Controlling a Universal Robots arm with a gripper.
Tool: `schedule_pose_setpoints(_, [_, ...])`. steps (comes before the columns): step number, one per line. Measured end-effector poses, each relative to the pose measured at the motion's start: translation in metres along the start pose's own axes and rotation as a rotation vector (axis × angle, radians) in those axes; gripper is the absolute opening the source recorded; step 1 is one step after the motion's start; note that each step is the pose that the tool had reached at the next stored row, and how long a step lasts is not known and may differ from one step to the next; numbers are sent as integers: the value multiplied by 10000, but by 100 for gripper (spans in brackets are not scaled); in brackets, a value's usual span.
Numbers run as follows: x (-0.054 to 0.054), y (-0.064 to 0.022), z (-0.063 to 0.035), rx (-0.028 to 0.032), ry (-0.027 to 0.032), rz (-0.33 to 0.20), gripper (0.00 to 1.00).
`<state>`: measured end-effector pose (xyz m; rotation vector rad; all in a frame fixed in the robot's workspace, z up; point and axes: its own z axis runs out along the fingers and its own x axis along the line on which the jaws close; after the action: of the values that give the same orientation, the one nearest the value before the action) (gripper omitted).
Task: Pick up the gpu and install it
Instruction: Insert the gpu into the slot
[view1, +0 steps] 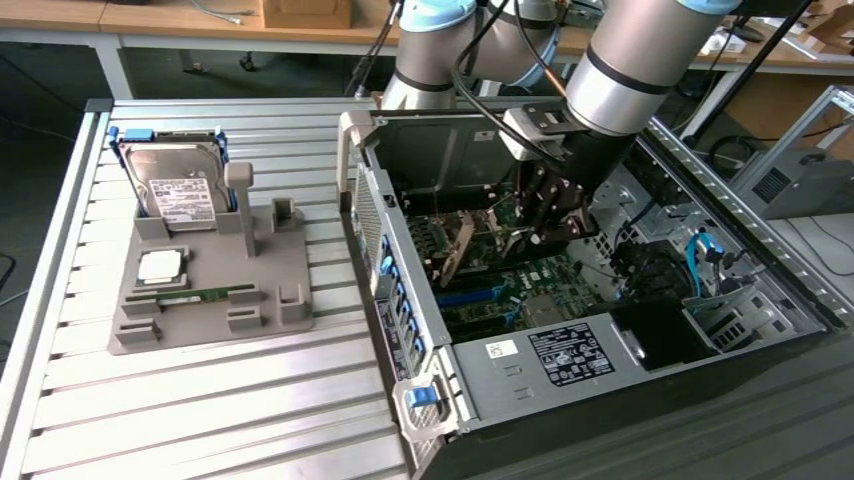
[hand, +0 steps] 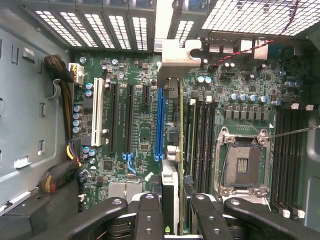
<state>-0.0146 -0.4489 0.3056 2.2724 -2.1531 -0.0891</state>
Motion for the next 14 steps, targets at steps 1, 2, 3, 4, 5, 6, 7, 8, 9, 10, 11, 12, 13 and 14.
schedule_pose_setpoints(1, [3, 0, 0, 0, 0, 0, 27])
schedule_pose_setpoints(2, [7, 0, 1, 0, 0, 0, 27])
schedule_pose_setpoints(3, [11, 1, 1, 0, 0, 0, 27])
schedule_pose_setpoints(4, [15, 1, 2, 0, 0, 1, 27])
schedule_pose_setpoints(5, [22, 2, 2, 0, 0, 0, 27])
schedule_pose_setpoints(6, [29, 2, 3, 0, 0, 0, 27])
schedule_pose_setpoints(7, [33, 2, 3, 0, 0, 0, 27])
schedule_pose_setpoints(8, [36, 2, 4, 0, 0, 0, 27])
schedule_pose_setpoints(9, [41, 3, 4, 0, -1, 0, 27])
schedule_pose_setpoints(10, [44, 3, 4, 0, 0, 0, 27])
schedule_pose_setpoints(11, [48, 3, 5, 0, 0, 0, 27])
schedule_pose_setpoints(12, [50, 3, 6, 0, 0, 0, 27])
schedule_pose_setpoints(13, [54, 3, 6, 0, 0, 1, 27])
schedule_pose_setpoints(14, [57, 3, 6, 0, 0, 1, 27])
